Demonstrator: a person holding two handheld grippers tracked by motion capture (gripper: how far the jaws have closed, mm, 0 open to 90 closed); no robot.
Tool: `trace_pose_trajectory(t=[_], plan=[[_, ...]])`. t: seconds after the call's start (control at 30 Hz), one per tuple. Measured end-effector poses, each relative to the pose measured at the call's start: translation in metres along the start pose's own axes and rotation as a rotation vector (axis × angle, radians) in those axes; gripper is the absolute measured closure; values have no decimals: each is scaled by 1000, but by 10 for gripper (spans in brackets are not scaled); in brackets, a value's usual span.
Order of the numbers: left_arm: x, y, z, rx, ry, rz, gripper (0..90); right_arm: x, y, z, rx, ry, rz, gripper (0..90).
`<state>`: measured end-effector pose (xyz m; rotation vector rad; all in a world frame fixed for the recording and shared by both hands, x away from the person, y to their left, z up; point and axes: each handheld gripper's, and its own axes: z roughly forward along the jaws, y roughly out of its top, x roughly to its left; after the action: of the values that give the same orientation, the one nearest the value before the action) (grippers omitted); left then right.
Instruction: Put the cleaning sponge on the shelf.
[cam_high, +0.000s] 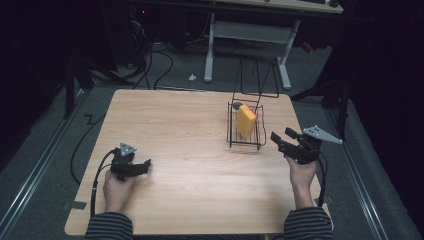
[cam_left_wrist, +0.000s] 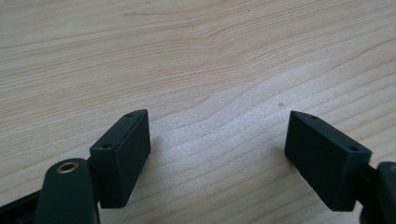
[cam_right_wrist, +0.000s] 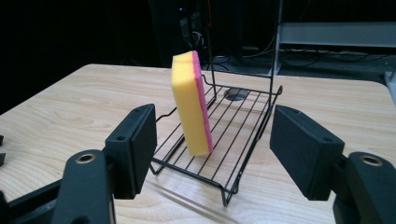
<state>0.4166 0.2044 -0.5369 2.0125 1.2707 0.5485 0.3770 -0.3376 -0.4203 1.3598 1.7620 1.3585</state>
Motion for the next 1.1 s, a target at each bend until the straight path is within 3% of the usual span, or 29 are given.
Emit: trace_pose_trajectory(t=[0.33, 0.83, 1.1], plan=[[0, 0, 0, 0, 0, 0, 230, -4, -12, -9, -17, 12, 39, 331], [0, 0, 0, 0, 0, 0, 230, 0, -32, -22, -30, 18, 45, 339], [0, 0, 0, 0, 0, 0, 230, 4, -48, -19, -10, 25, 50, 342]])
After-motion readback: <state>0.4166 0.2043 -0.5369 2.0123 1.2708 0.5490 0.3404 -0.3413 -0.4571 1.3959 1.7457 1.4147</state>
